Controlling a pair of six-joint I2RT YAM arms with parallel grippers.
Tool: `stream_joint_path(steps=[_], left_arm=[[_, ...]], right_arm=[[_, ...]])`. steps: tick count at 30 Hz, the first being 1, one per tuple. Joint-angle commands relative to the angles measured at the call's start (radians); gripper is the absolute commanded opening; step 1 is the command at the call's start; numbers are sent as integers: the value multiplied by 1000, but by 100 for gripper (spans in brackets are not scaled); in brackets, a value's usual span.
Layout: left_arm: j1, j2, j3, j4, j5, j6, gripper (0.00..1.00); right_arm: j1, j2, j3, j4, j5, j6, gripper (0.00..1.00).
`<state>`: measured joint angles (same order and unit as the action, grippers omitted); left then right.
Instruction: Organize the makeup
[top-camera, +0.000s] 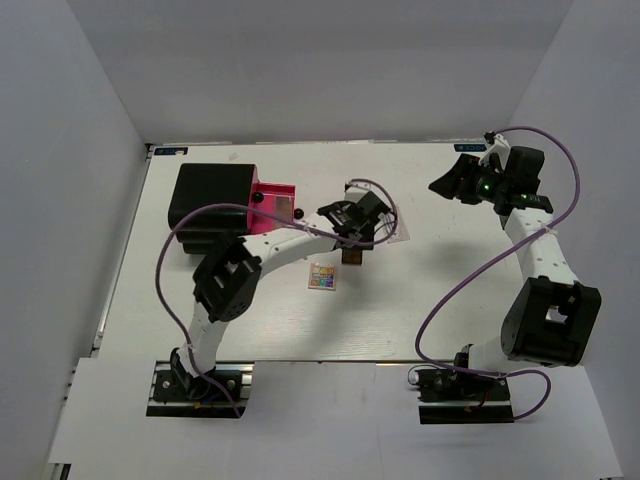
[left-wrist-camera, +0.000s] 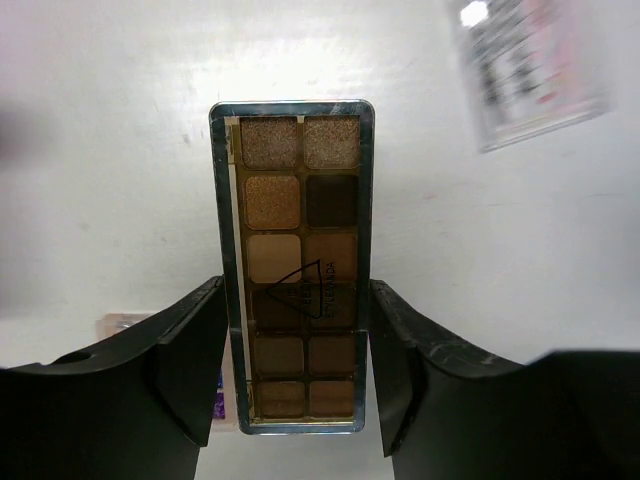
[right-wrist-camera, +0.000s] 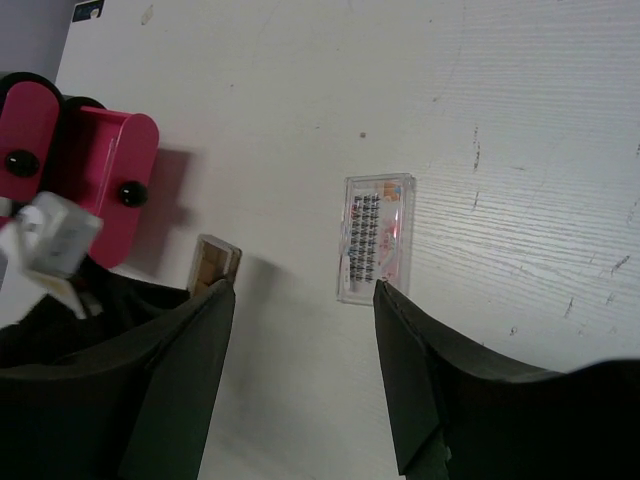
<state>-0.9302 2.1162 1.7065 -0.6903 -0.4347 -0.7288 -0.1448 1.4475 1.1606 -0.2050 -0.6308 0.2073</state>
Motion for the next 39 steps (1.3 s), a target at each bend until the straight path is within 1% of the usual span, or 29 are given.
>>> stream_joint_path(steps=[1, 7, 11, 16, 17, 23, 27, 31, 32, 34, 35, 37, 38, 39], left_arm=[[13, -188, 2, 81, -51, 126, 19], [74, -266, -19, 5, -140, 166, 19], [151, -323, -70, 12, -183, 192, 19], [232, -366, -94, 17, -211, 224, 19], [254, -367, -102, 21, -211, 239, 19], [300, -345, -119, 40, -223, 302, 19], [324, -309, -125, 44, -236, 336, 22], [335, -283, -119, 49, -251, 362, 32], [346, -279, -117, 49, -257, 367, 37], [346, -272, -114, 49, -260, 385, 43], [346, -271, -113, 48, -262, 388, 48], [346, -268, -114, 52, -262, 404, 53], [346, -268, -114, 48, -257, 405, 58], [346, -268, -114, 49, -251, 411, 60]], right_arm=[[-6, -26, -12, 44, -47, 10, 64], [-4, -24, -18, 47, -60, 12, 63], [-3, -24, -19, 49, -61, 12, 63], [-4, -21, -22, 49, -69, 15, 63], [-4, -19, -22, 50, -70, 15, 63], [-3, -12, -25, 50, -78, 14, 64], [-1, -4, -25, 50, -84, 15, 64], [-1, -1, -25, 50, -89, 15, 66], [-2, 1, -27, 50, -90, 17, 66], [-2, 1, -25, 50, -92, 17, 67], [-2, 4, -25, 50, -95, 18, 68], [-2, 5, -25, 53, -98, 18, 68], [-2, 7, -24, 52, -101, 18, 69], [-2, 7, -24, 50, -102, 20, 70]])
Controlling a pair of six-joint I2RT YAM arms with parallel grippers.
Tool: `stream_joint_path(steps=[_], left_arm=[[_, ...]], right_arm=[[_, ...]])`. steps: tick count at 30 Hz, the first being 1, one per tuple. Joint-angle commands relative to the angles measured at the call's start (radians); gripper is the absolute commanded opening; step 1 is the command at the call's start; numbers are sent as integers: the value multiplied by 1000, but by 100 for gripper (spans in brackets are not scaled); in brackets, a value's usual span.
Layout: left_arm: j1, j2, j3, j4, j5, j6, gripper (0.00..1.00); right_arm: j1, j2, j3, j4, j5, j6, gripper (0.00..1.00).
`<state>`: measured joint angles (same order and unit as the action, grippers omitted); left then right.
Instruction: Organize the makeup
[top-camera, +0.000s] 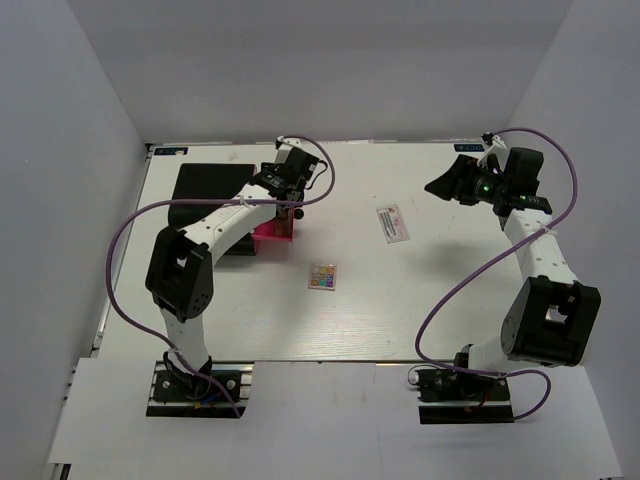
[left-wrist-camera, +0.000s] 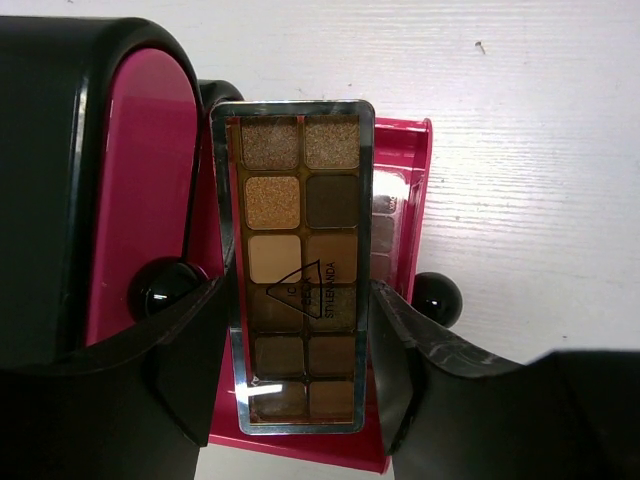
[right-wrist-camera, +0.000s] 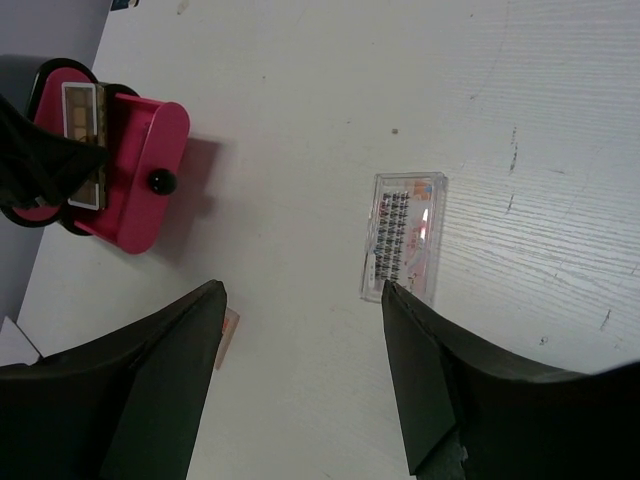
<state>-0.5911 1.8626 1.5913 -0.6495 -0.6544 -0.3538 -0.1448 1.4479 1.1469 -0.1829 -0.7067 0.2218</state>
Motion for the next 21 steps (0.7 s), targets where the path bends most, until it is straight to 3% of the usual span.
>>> stream_joint_path(steps=[1, 6, 13, 15, 19, 21], left_arm=[[7, -14, 1, 10, -24, 38, 62], [7, -26, 2, 13, -13, 46, 76], [7, -63, 4, 14, 16, 53, 80], [7, -81, 3, 19, 44, 55, 72], [-7, -172, -57, 121, 244, 117, 21], [-16, -213, -99, 154, 445, 130, 10]], right_arm=[[-2, 6, -12, 28, -28, 4, 70], [-2, 5, -12, 28, -31, 5, 73], [-2, 3, -15, 31, -39, 5, 74], [-2, 2, -15, 33, -42, 5, 74], [-2, 3, -19, 40, -54, -2, 70], [-2, 3, -19, 40, -65, -13, 60]])
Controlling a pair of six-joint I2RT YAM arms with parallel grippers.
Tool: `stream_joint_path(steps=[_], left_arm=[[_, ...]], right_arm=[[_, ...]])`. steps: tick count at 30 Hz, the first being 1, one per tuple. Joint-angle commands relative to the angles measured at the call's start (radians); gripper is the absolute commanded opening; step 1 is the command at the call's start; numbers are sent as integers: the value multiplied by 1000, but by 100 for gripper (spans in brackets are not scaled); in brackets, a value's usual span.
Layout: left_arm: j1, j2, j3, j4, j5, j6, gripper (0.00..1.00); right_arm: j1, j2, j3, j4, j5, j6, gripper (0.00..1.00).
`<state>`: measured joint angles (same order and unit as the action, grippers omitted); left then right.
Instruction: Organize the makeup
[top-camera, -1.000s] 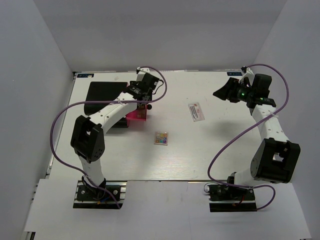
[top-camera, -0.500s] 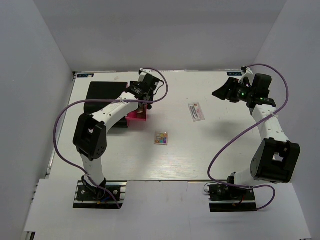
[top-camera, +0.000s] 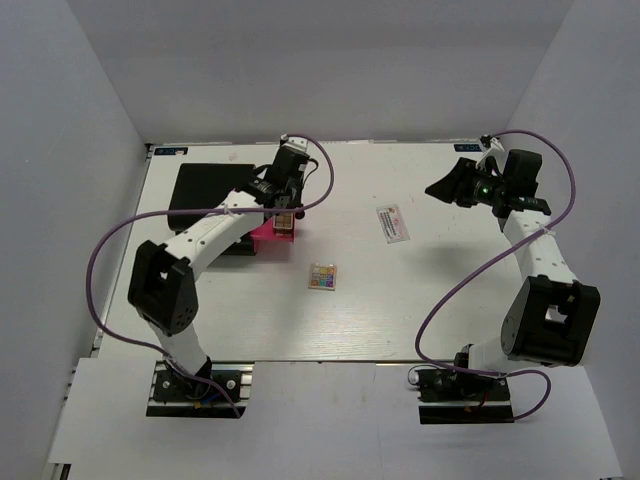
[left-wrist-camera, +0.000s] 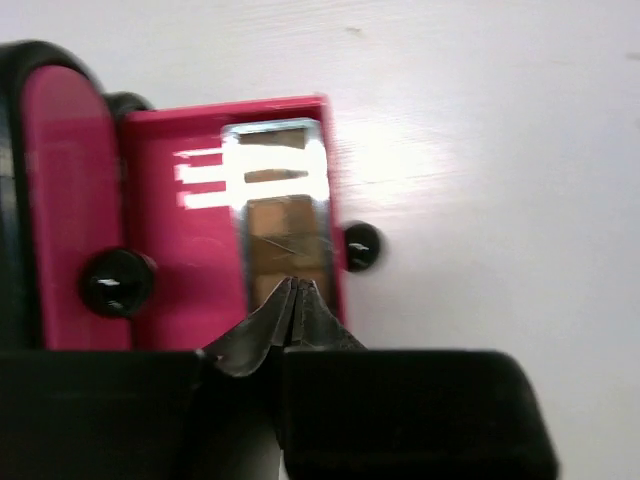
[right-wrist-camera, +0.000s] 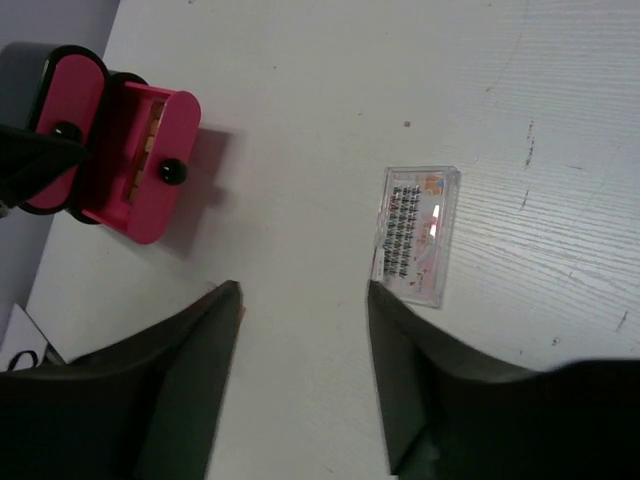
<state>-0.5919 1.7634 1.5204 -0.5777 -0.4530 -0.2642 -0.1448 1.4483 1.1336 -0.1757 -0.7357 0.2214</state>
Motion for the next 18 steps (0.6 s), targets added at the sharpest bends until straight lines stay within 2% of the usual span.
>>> stream_joint_path(steps=[1, 3, 4, 6, 8, 10, 12, 13, 14, 18], left_arm=[[-16, -125, -48, 87, 363, 40, 10], [-25, -121, -63, 73, 497, 36, 10], [-25, -110, -66, 56, 586, 28, 12], [-58, -78, -81, 9, 635, 22, 18], [-84, -56, -111, -34, 649, 10, 35], [-129, -41, -123, -74, 626, -4, 54], [-157, -21, -137, -134, 547, -38, 62], [-181, -16, -146, -148, 525, -81, 65], [-192, -12, -157, -163, 470, -113, 74], [-244, 8, -206, -179, 331, -240, 78]], right_arm=[[1, 4, -6, 33, -39, -17, 52], [1, 10, -5, 31, -57, -28, 37], [2, 12, -2, 22, -62, -37, 25], [4, 20, 11, 10, -67, -47, 19], [7, 23, 14, 4, -67, -53, 22], [7, 24, 14, 4, -67, -57, 35], [11, 27, 14, 1, -64, -59, 47], [13, 29, 14, 1, -64, -59, 49], [11, 29, 15, -1, -60, -60, 51], [19, 34, 15, -2, -56, -59, 56]])
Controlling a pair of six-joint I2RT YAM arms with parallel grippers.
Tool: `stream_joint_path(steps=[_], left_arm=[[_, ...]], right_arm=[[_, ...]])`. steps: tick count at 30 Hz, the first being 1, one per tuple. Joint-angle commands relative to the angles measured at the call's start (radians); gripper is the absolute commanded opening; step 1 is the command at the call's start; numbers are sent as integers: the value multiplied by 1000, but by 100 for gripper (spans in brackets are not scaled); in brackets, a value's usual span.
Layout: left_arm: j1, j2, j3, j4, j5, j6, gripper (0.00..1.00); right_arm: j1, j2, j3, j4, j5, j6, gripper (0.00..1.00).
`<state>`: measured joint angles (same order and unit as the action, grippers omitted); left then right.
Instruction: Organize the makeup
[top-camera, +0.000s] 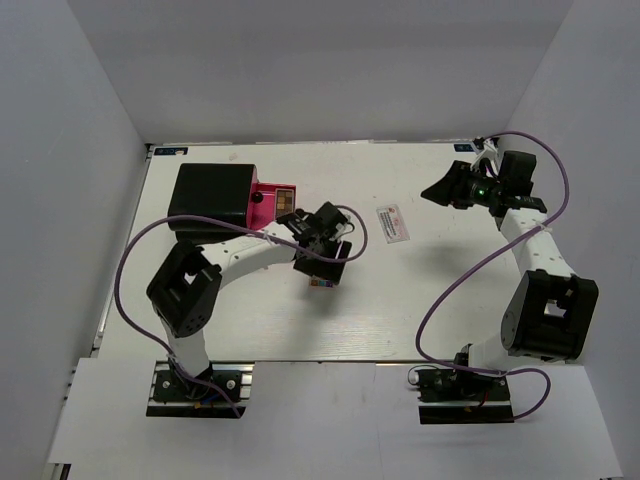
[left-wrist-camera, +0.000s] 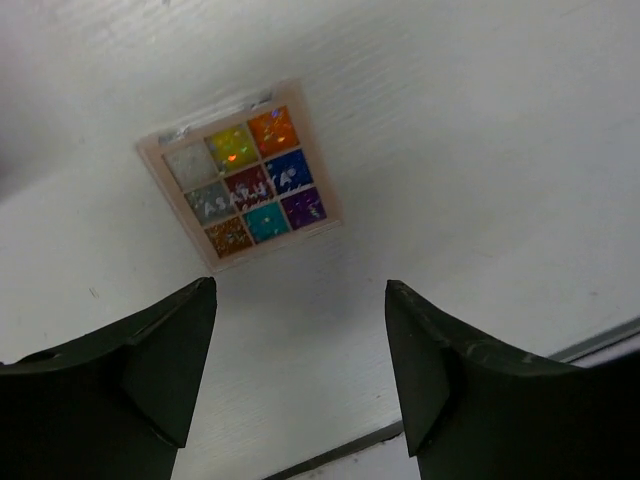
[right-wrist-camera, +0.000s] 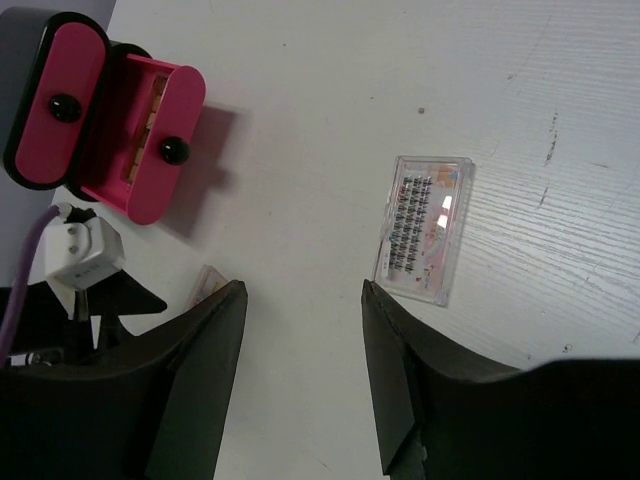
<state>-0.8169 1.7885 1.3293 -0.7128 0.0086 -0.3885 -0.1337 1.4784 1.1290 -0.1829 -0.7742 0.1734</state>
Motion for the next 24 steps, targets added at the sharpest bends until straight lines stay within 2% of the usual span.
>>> stream_joint_path(steps=[1, 3, 4, 7, 24], left_arm=[[-28, -9, -18, -43, -157, -127, 79], [-41, 12, -22, -37, -215, -151, 80], [-41, 20, -24, -31, -220, -156, 85], [-51, 58, -22, -8, -233, -165, 87], [-61, 166, 22, 15, -295, -193, 88]], right_arm=[[6, 5, 21, 5, -17, -11, 56], [9, 5, 20, 3, -16, -11, 57], [8, 3, 20, 3, -14, -9, 57], [6, 3, 18, 0, -13, -12, 58], [8, 6, 11, 2, -14, -12, 58]])
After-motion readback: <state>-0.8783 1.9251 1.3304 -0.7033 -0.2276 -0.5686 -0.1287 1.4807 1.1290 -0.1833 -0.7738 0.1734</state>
